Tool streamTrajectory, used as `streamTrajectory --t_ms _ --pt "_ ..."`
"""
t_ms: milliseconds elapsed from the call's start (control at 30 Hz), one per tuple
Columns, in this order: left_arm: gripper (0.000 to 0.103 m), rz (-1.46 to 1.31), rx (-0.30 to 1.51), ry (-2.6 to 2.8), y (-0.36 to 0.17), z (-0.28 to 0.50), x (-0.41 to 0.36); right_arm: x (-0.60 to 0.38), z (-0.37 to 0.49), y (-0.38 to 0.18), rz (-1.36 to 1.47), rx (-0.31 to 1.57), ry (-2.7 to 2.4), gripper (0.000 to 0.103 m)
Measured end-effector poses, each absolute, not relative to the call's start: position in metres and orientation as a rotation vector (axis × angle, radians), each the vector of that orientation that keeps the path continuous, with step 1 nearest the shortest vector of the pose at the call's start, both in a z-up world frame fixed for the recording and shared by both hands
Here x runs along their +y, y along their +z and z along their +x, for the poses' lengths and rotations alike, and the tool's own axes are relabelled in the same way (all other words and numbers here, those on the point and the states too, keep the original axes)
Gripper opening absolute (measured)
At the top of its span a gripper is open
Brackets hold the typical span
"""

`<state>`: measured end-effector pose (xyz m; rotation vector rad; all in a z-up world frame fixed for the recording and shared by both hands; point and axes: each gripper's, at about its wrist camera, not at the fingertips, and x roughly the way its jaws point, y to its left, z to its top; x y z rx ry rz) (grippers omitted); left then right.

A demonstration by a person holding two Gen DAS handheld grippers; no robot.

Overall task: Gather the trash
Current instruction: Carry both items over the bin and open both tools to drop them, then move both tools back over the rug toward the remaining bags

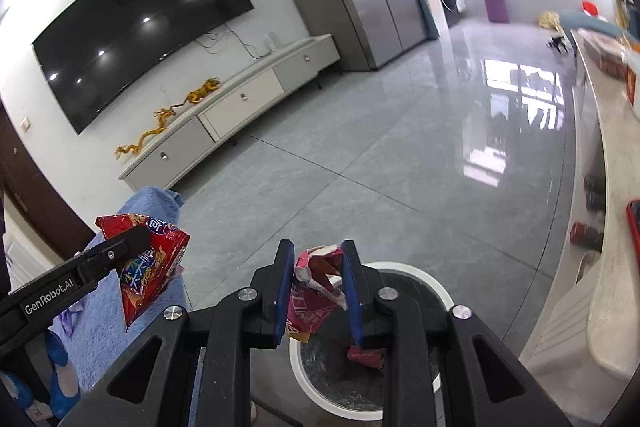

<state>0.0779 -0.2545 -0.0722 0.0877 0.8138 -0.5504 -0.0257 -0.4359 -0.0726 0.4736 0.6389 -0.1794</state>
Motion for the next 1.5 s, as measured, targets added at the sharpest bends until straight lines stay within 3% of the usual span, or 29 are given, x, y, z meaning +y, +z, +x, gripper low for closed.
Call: streamTrajectory --t_ms 200,267,333,367,400,867,1100,1500 --pt "0.015 0.051 0.885 -0.597 -0.089 0.089 -0.267 -0.453 -0.023 -0.091 0.519 0.678 -0.215 0.026" --pt "0.017 0.045 0.911 -0.617 -0.095 0.092 -0.271 -0.455 -0.022 -0.094 0.530 0.685 -0.229 0.033" --pt "0.031 0.034 0.924 -0.631 -0.099 0.091 -0.275 -0.458 -0.023 -0.096 0.530 0.687 -0.241 0.042" --pt "0.045 0.029 0.922 -0.631 -0.099 0.093 -0.275 -0.458 -0.023 -0.095 0.528 0.687 -0.248 0.044" --pt "0.052 0.023 0.918 -0.631 -0.099 0.093 -0.275 -0.458 -0.024 -0.095 0.526 0.686 -0.253 0.047" --pt "0.053 -0.013 0.862 -0.516 -0.080 0.090 -0.229 -0.441 -0.026 -0.074 0.486 0.654 -0.250 0.053" --pt "0.066 -0.014 0.760 -0.409 -0.058 0.078 -0.189 -0.419 -0.022 -0.058 0.425 0.637 -0.211 0.057" --pt "0.066 -0.064 0.640 -0.223 -0.028 0.064 -0.113 -0.365 -0.017 -0.037 0.326 0.617 -0.109 0.060"
